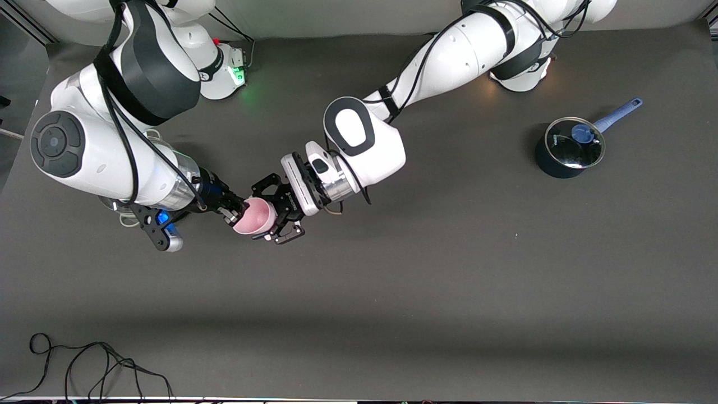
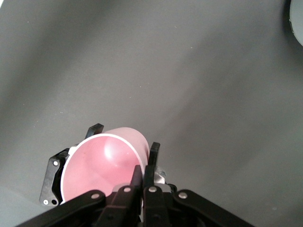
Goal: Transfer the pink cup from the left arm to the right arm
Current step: 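Close the right gripper on the cup while the left gripper opens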
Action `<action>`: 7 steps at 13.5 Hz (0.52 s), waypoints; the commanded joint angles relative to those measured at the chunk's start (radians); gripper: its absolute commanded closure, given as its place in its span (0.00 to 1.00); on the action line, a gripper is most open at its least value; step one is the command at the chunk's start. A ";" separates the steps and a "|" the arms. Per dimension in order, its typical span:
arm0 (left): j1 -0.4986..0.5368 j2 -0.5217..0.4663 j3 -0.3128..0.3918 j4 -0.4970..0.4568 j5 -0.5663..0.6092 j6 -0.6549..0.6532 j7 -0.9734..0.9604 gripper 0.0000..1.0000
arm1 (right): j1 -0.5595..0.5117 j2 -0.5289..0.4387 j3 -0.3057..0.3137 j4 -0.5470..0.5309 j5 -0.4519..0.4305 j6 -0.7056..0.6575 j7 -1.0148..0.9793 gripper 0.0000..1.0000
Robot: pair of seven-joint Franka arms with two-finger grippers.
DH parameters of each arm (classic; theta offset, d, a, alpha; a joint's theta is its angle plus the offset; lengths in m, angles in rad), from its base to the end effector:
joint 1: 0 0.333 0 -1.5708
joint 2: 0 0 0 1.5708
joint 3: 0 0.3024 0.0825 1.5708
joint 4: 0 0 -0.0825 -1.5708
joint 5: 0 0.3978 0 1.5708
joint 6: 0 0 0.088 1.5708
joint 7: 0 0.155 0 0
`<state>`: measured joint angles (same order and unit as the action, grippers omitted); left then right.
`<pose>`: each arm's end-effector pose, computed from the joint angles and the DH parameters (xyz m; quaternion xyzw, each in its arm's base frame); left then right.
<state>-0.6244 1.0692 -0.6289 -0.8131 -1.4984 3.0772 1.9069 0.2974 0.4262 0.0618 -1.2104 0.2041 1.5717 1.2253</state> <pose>0.5759 -0.6475 0.3505 0.6708 -0.3570 0.5202 0.3897 0.6286 0.2617 0.4745 -0.8988 0.4218 0.1038 0.0579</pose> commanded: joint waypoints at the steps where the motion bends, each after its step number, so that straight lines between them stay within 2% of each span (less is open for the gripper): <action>1: -0.011 -0.011 0.015 0.009 -0.010 0.011 -0.017 1.00 | 0.008 0.019 -0.002 0.037 0.001 -0.012 0.019 1.00; 5: -0.009 -0.012 0.023 0.009 0.006 0.011 -0.016 1.00 | 0.008 0.019 -0.003 0.037 0.000 0.004 0.017 1.00; 6: -0.009 -0.015 0.069 0.009 0.039 0.011 -0.014 0.06 | 0.006 0.019 -0.003 0.038 0.000 0.004 0.016 1.00; 7: -0.012 -0.021 0.090 0.009 0.058 0.009 -0.017 0.00 | 0.008 0.019 -0.003 0.038 -0.009 0.008 0.014 1.00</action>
<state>-0.6282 1.0667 -0.6024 -0.8088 -1.4687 3.0767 1.9089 0.2997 0.4282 0.0629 -1.2095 0.2043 1.5927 1.2283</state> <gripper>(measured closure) 0.295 0.974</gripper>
